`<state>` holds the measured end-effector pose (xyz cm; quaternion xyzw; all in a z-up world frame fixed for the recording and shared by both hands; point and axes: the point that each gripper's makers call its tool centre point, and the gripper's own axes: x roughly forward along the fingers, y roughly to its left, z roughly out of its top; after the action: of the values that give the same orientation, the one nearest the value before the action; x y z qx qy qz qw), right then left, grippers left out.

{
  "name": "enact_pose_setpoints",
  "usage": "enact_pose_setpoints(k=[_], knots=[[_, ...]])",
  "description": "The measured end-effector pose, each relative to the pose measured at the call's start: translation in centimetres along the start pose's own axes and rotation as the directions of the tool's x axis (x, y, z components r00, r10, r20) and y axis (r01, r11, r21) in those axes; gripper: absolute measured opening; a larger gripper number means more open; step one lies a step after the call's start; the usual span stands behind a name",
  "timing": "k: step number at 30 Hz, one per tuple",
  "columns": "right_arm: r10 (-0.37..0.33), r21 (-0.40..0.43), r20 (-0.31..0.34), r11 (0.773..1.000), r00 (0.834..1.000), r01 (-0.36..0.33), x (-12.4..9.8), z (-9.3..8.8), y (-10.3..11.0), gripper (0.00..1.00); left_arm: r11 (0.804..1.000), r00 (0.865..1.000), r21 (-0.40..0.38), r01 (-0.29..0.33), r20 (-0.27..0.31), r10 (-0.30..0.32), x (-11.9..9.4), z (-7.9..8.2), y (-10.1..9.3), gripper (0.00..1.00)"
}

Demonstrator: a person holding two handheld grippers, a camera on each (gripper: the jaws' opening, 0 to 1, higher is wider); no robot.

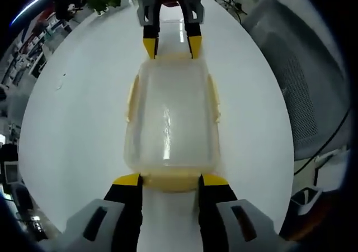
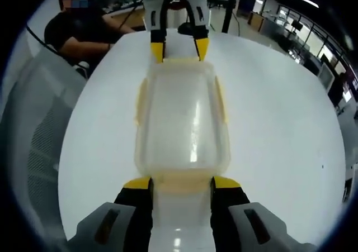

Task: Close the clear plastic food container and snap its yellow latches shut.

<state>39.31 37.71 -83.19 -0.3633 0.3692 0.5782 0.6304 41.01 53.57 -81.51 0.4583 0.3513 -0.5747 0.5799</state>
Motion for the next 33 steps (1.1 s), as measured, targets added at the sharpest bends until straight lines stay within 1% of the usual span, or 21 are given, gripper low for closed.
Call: enact_pose_setpoints(k=[2,4,10,16,22,25,26,28,33], knots=[[-0.002,-0.005,0.007,1.0,1.0,0.002,-0.4,0.2,0.1,0.39,1.0,1.0,-0.011,0.005,0.008,-0.005,-0.3,0.1,-0.2,0.38],[-0.008,-0.017,0.02,1.0,1.0,0.008,-1.0,0.6,0.2,0.39,1.0,1.0,-0.013,-0.006,0.01,0.006,-0.8,0.3,-0.4,0.38],[-0.005,-0.049,0.044,0.999,0.999,0.007,-2.7,1.3,0.4,0.39,0.999,0.999,-0.045,-0.012,0.029,0.014,-2.1,0.9,-1.0,0.38],[-0.004,-0.085,0.04,0.996,0.999,0.008,-4.4,1.4,0.7,0.39,0.998,0.998,-0.057,-0.022,0.053,0.025,-3.3,2.3,-1.4,0.38],[-0.002,-0.083,0.047,0.996,0.999,0.006,-6.2,1.0,0.9,0.39,0.998,0.997,-0.052,-0.03,0.071,0.034,-4.3,3.9,-1.6,0.38],[0.002,-0.079,0.049,0.997,0.999,0.002,-6.9,0.7,1.2,0.39,0.999,0.997,-0.049,-0.024,0.078,0.027,-4.6,4.6,-1.7,0.38],[0.005,-0.081,0.048,0.997,0.999,-0.001,-7.2,0.5,1.4,0.39,0.998,0.996,-0.057,-0.009,0.083,0.013,-4.6,5.0,-1.9,0.38],[0.005,-0.077,0.046,0.997,0.999,-0.001,-7.7,0.1,1.6,0.39,0.999,0.996,-0.048,-0.01,0.09,0.015,-4.7,5.6,-1.9,0.38],[-0.004,-0.068,0.064,0.998,0.998,0.008,-8.6,-1.0,2.3,0.39,0.999,0.995,-0.047,-0.004,0.1,0.009,-4.6,7.1,-2.5,0.38]])
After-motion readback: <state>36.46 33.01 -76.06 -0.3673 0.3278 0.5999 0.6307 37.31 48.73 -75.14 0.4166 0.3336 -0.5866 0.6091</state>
